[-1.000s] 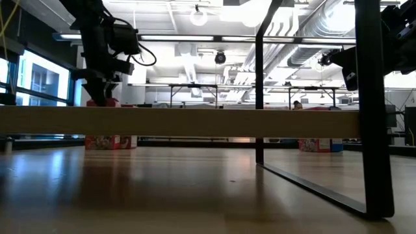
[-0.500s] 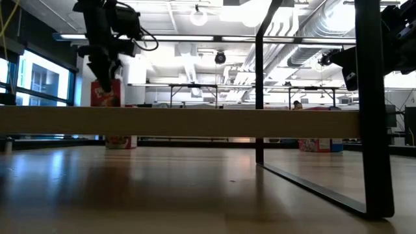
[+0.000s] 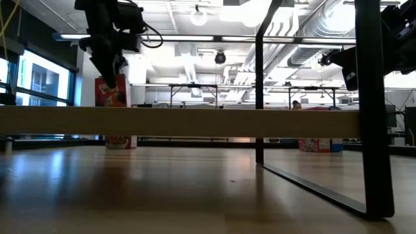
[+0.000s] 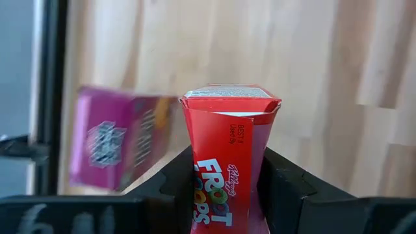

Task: Stack cereal on shelf
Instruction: Put the left red cereal box on the shelf

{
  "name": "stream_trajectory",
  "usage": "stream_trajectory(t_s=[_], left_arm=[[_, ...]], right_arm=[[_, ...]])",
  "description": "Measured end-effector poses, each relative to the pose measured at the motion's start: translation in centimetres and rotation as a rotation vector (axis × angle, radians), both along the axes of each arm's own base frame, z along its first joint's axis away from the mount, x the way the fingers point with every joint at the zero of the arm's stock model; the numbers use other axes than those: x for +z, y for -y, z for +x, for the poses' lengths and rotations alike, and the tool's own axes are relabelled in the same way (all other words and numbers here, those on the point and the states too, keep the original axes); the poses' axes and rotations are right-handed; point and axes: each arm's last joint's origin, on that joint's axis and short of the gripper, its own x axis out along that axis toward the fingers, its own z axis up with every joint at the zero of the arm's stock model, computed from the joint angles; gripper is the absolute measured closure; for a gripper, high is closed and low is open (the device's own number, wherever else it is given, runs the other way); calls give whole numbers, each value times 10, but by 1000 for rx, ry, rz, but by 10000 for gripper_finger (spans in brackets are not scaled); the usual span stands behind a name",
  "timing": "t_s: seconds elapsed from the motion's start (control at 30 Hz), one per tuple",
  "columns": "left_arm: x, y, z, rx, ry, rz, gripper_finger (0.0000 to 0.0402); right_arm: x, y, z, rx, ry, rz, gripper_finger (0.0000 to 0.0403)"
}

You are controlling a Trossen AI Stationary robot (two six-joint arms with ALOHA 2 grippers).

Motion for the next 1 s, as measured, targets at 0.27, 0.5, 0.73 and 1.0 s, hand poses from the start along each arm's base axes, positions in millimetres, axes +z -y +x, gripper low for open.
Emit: stream_trajectory(t_s=[0.27,0.5,0.73,1.0], left_arm=[[0,23,8,-75,-28,-40,280],[16,47,2,-94,83,-95,280],[37,76,-14,-108,229,-163,280],[46,114,-20,-80,274,-317,280]], right_arm=[[0,0,0,1,0,0,402],[0,0,0,1,0,0,402],[0,0,0,0,0,0,402],[0,0,0,0,0,0,402]])
